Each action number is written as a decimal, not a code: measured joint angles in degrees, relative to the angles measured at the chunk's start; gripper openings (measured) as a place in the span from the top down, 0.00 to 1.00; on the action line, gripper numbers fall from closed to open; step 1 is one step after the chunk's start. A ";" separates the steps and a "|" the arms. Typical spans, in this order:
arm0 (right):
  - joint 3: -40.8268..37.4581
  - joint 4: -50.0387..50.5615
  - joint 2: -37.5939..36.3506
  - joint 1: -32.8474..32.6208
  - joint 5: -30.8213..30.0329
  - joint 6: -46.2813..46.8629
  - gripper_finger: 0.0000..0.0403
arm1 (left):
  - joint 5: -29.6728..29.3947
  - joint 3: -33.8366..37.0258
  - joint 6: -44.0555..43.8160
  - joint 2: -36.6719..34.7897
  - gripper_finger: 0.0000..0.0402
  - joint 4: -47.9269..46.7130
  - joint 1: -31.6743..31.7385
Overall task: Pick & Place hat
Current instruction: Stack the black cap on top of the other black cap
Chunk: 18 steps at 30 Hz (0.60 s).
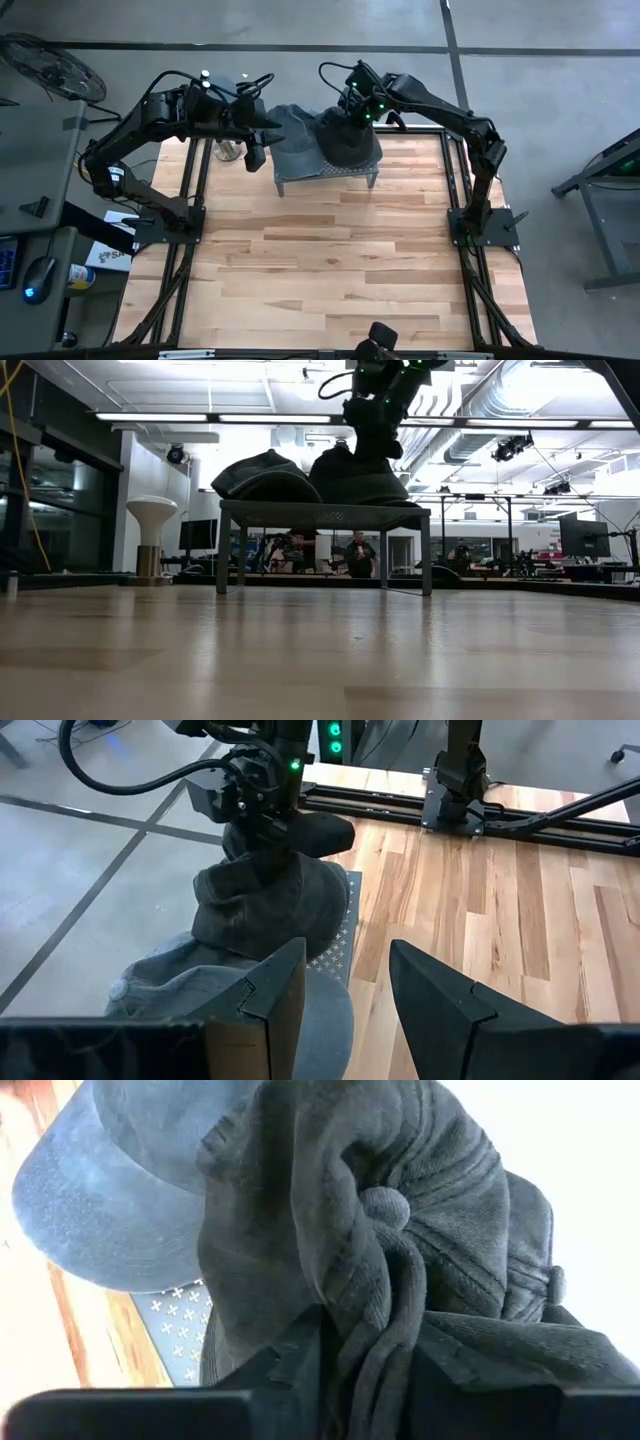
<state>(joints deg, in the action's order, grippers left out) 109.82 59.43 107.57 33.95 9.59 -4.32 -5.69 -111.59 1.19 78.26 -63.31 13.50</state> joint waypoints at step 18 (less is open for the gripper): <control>0.00 1.17 -3.91 0.02 0.01 1.08 0.48 | 0.30 0.00 -0.02 0.00 0.64 -0.11 0.00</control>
<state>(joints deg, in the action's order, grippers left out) 109.82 60.60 103.66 33.98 9.60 -3.23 -5.39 -111.59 1.17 78.26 -63.41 13.50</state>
